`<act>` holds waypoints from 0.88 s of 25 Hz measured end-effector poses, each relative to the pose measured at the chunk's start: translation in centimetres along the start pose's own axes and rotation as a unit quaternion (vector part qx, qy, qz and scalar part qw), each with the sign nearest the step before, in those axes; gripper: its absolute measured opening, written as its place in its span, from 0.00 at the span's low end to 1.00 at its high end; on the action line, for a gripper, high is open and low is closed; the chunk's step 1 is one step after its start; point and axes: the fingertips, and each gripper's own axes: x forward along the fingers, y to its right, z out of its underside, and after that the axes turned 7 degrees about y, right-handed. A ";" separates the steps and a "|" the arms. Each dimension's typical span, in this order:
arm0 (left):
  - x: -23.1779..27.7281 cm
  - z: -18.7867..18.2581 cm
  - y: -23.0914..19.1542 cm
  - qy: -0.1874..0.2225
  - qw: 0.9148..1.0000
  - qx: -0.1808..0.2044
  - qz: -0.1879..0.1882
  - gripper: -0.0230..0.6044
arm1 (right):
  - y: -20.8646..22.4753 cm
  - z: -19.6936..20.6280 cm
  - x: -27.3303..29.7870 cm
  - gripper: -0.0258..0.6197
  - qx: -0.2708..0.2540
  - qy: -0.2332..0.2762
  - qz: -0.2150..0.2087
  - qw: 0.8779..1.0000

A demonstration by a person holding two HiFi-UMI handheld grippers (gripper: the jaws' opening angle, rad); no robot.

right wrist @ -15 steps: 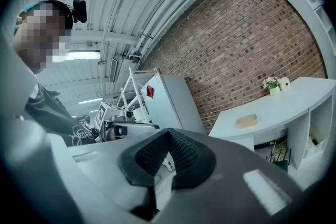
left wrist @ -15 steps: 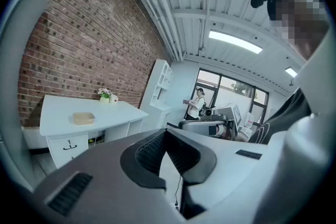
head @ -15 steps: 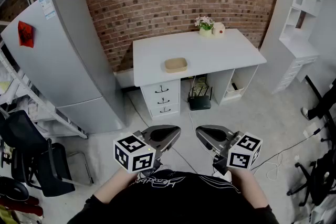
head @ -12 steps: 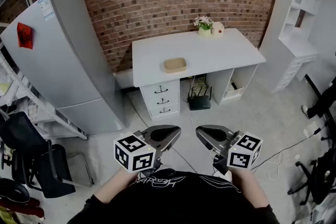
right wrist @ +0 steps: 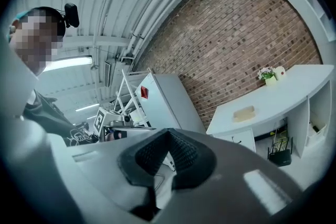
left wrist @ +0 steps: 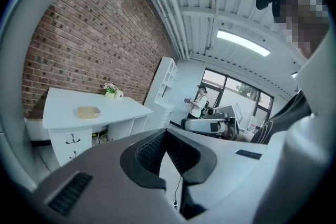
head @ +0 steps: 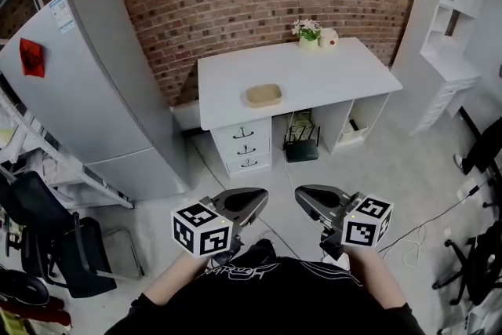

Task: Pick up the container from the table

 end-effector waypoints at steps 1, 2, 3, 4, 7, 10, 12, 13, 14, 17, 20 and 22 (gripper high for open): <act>0.1 0.1 -0.5 0.000 1.000 -0.005 -0.003 0.04 | 0.4 0.1 0.1 0.04 0.004 -0.002 0.003 1.000; 0.3 0.1 -1.0 0.000 1.000 -0.009 -0.004 0.04 | 0.8 0.2 0.3 0.04 0.008 -0.003 0.006 1.000; 0.5 0.1 -1.4 -0.001 1.000 -0.012 -0.005 0.04 | 1.3 0.3 0.4 0.04 0.012 -0.005 0.009 1.000; 0.7 0.0 -1.9 -0.001 1.000 -0.015 -0.006 0.04 | 1.7 0.2 0.5 0.04 0.014 -0.005 0.012 1.000; 1.7 -0.3 -3.0 -0.002 1.000 -0.022 -0.004 0.04 | 3.3 -0.2 0.9 0.04 0.022 -0.003 0.022 0.999; 2.8 -0.1 -4.3 -0.006 1.000 -0.027 -0.001 0.04 | 5.0 -0.3 1.4 0.04 0.031 -0.001 0.031 0.999; 3.8 0.1 -5.3 -0.009 1.000 -0.030 0.001 0.04 | 6.3 -0.3 1.7 0.04 0.034 0.000 0.037 0.999; 4.4 0.0 -5.7 -0.012 0.999 -0.032 0.003 0.04 | 7.0 -0.4 1.9 0.04 0.034 0.000 0.040 0.999; 5.0 -0.1 -6.2 -0.014 0.999 -0.033 0.005 0.04 | 7.8 -0.6 2.1 0.04 0.034 0.000 0.043 0.999; 6.8 -0.6 -7.8 -0.021 0.999 -0.037 0.011 0.04 | 10.2 -1.2 3.0 0.04 0.041 0.002 0.053 0.998; 8.3 -1.4 -10.0 -0.025 0.999 -0.037 0.014 0.04 | 12.6 -2.0 4.5 0.04 0.053 0.007 0.060 0.997; 9.3 -2.1 -11.7 -0.028 0.999 -0.041 0.014 0.04 | 14.2 -2.6 5.7 0.04 0.058 0.008 0.065 0.996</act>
